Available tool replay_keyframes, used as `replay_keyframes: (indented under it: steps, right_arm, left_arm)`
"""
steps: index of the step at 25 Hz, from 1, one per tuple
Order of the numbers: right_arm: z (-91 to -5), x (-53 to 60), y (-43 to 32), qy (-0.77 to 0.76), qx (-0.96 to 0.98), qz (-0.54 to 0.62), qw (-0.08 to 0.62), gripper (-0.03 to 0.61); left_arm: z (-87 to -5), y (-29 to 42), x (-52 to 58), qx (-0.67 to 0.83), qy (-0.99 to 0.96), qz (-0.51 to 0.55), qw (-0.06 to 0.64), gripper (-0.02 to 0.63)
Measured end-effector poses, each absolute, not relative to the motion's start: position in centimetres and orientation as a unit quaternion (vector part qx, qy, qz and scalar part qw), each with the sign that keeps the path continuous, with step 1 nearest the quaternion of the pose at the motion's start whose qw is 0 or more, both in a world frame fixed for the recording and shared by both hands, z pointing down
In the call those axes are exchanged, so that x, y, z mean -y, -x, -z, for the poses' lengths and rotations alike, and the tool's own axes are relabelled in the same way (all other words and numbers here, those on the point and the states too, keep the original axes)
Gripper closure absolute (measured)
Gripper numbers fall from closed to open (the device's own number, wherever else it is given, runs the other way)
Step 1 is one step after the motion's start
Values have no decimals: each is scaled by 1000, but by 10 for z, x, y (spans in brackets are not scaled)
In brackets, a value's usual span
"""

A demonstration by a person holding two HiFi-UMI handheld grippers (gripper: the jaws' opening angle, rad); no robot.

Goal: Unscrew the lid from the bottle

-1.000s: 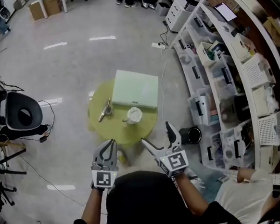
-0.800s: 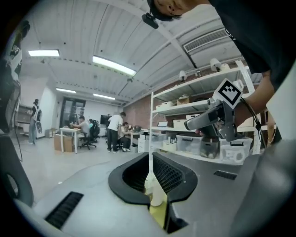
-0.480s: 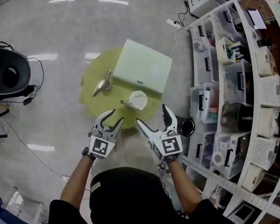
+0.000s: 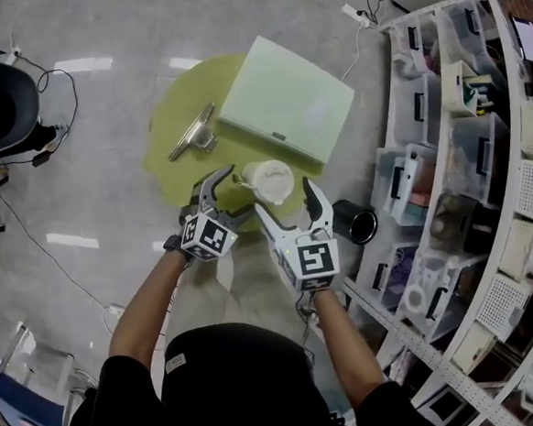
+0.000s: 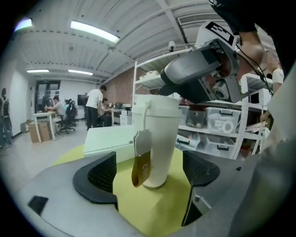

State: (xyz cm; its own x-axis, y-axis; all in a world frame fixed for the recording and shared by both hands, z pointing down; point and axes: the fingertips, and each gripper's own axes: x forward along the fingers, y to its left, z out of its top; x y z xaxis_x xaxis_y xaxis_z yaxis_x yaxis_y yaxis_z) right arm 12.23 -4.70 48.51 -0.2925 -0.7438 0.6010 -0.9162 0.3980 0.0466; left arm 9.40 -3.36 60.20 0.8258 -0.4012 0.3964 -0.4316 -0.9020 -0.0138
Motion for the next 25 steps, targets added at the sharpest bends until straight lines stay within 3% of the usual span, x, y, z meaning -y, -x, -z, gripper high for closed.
replay_keyframes:
  steps: [8, 9, 10, 11, 12, 25]
  right_arm:
    - [-510, 57, -111, -473, 803, -166, 322, 150]
    - [-512, 59, -110, -466, 804, -165, 329, 185]
    - [-514, 60, -109, -460, 806, -165, 334, 209]
    - [-515, 61, -109, -455, 807, -165, 337, 213]
    - [-515, 62, -108, -451, 809, -167, 339, 216]
    - [-517, 55, -106, -375, 838, -149, 368, 219]
  left_arm:
    - [-622, -136, 50, 170, -962, -215, 17, 161]
    - [-625, -139, 49, 166, -962, -216, 17, 161]
    - [-627, -141, 48, 161, -964, -212, 18, 167]
    - [-628, -143, 47, 158, -966, -203, 20, 227]
    - [-628, -143, 46, 158, -968, -193, 22, 229]
    - [-630, -145, 43, 140, -975, -171, 28, 230]
